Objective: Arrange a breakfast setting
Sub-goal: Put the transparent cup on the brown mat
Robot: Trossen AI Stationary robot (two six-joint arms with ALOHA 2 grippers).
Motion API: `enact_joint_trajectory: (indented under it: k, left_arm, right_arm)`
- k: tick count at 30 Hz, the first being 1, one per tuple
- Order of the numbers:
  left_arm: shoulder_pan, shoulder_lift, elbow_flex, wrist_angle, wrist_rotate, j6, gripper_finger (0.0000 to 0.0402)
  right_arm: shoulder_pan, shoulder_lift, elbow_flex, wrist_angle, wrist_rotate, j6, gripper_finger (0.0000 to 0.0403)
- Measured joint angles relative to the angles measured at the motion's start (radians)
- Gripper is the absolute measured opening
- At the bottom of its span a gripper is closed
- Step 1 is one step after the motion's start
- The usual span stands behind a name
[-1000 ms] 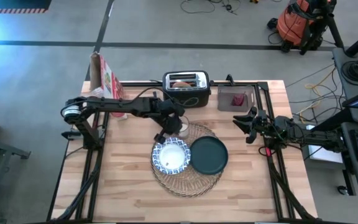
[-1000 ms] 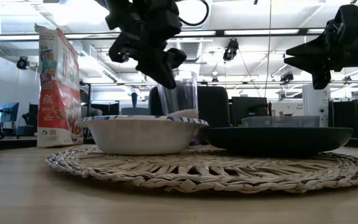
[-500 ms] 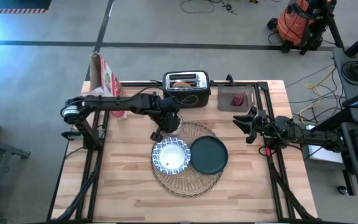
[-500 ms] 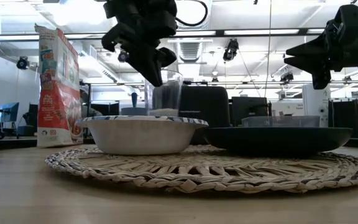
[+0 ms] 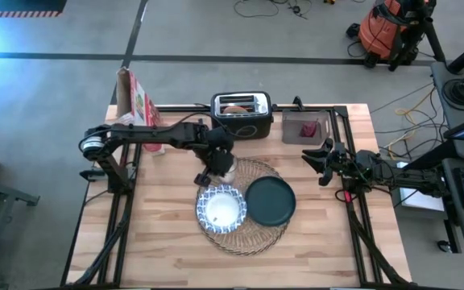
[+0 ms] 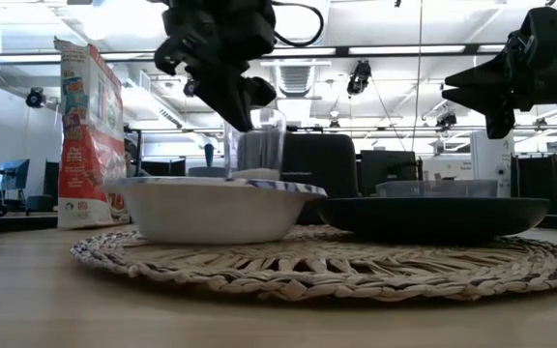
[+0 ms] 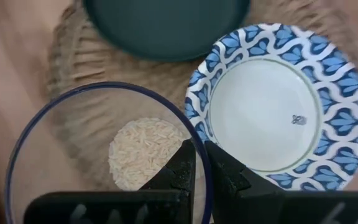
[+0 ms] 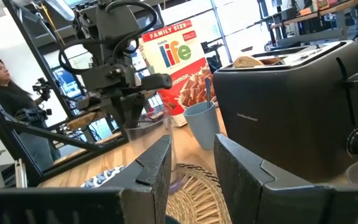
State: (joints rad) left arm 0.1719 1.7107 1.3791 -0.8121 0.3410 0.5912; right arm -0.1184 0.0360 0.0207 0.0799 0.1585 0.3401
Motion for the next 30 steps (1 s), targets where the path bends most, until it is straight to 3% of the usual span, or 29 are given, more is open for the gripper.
enact_joint_trajectory:
  k: [8,14,30]
  left_arm:
    - [0.0,0.0,0.0,-0.005,0.007,-0.002,0.0006]
    - [0.0,0.001,0.0,0.013,-0.093,-0.003,0.0007]
    - [0.001,0.025,0.002,0.017,-0.093,-0.078,0.0022]
  right_arm:
    - [0.0,0.0,0.0,0.0,0.0,0.0,0.0112]
    - [0.0,0.0,0.0,0.0,0.0,0.0,0.0112]
    - [0.0,0.0,0.0,0.0,0.0,0.0,0.0112]
